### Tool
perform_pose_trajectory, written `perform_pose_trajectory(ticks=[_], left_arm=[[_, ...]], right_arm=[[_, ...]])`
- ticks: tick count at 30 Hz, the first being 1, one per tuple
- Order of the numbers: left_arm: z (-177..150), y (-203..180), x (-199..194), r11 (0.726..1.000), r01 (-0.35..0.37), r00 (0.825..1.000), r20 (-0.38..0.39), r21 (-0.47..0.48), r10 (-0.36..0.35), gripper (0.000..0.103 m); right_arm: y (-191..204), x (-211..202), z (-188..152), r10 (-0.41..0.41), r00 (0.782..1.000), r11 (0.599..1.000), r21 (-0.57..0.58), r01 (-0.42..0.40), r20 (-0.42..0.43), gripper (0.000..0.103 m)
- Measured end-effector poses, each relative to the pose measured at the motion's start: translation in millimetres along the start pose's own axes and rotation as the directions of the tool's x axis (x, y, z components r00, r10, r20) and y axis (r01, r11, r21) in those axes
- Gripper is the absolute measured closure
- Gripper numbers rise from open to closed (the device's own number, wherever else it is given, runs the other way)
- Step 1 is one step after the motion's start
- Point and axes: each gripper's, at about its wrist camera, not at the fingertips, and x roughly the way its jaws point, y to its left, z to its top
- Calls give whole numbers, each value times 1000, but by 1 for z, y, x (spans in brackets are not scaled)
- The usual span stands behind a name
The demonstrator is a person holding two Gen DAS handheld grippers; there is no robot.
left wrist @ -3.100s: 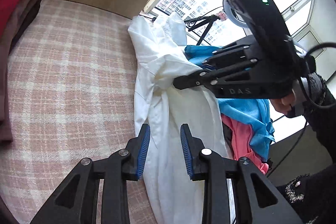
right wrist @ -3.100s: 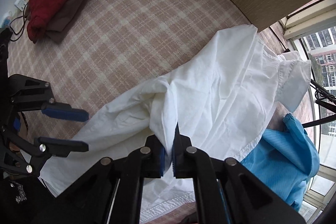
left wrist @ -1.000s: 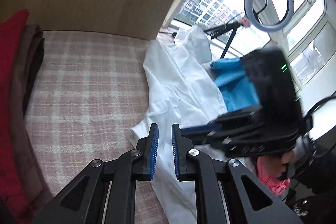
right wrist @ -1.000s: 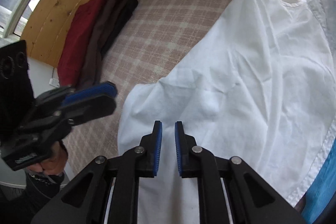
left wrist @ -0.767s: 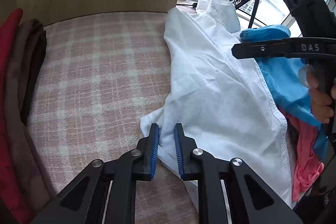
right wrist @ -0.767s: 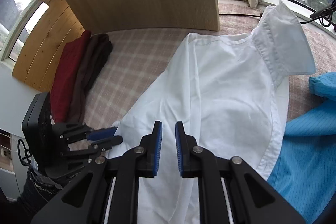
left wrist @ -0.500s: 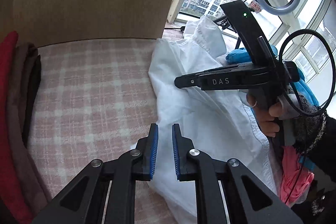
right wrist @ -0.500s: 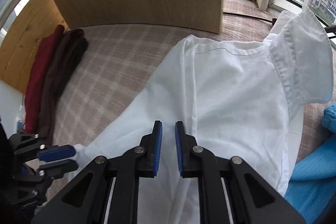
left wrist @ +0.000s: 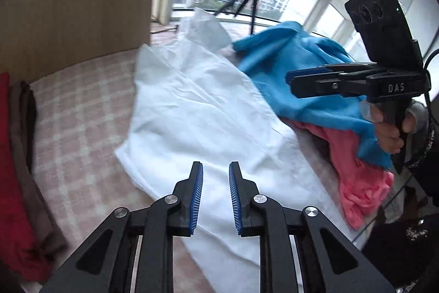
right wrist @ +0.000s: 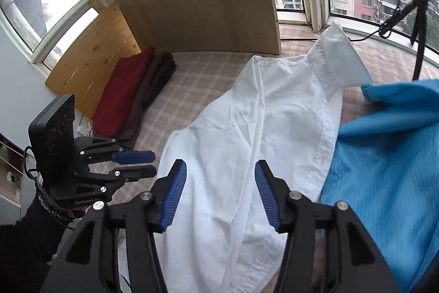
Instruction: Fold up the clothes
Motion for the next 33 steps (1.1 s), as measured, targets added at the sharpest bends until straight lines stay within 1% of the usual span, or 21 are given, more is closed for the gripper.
perform_pose_trajectory(ticks=[2, 4, 5, 6, 7, 9, 12, 13, 15, 17, 19, 24, 29, 33], left_arm=[[-15, -20, 14, 999, 27, 998, -53, 29, -26, 84], [-37, -36, 22, 998, 29, 993, -113, 49, -23, 84], [-47, -40, 27, 998, 29, 990, -138, 48, -23, 84], [-56, -43, 31, 998, 30, 987, -159, 47, -22, 84], [-64, -46, 32, 998, 24, 985, -172, 50, -15, 84], [-78, -50, 31, 998, 4, 983, -184, 66, 8, 84], [-92, -55, 20, 996, -2, 981, -194, 86, 19, 83], [-95, -56, 15, 996, 7, 979, -204, 84, 11, 83], [-104, -56, 4, 996, 0, 976, -216, 84, 19, 83], [-111, -58, -11, 996, -11, 976, -216, 85, 29, 83], [-119, -62, -28, 996, -25, 979, -201, 90, 43, 83], [-134, -83, -73, 995, -53, 984, -163, 84, 66, 83], [-143, -111, -116, 993, -92, 989, -111, 69, 99, 83], [-154, -132, -151, 987, -143, 987, -69, 71, 148, 80]], right_arm=[[9, -5, -32, -46, 999, 999, 12, 45, 22, 52], [14, 7, -60, -87, 996, 996, 22, 87, -15, 52], [16, 13, -74, -109, 993, 993, 36, 110, -35, 55], [17, 18, -88, -127, 991, 990, 51, 129, -53, 66], [17, 24, -100, -144, 987, 987, 65, 149, -72, 70], [18, 32, -126, -173, 980, 980, 86, 182, -102, 74], [23, 38, -157, -237, 958, 965, 76, 251, -161, 76], [28, 33, -163, -276, 951, 956, 62, 287, -143, 76], [34, 25, -171, -312, 936, 942, 73, 327, -161, 76], [41, 12, -178, -349, 923, 927, 82, 365, -160, 76], [53, -3, -182, -376, 915, 920, 61, 388, -144, 75], [80, -38, -189, -392, 917, 918, 34, 395, -72, 75], [99, -64, -209, -382, 923, 924, 4, 383, -51, 75], [107, -97, -228, -349, 937, 937, 15, 349, -24, 74]])
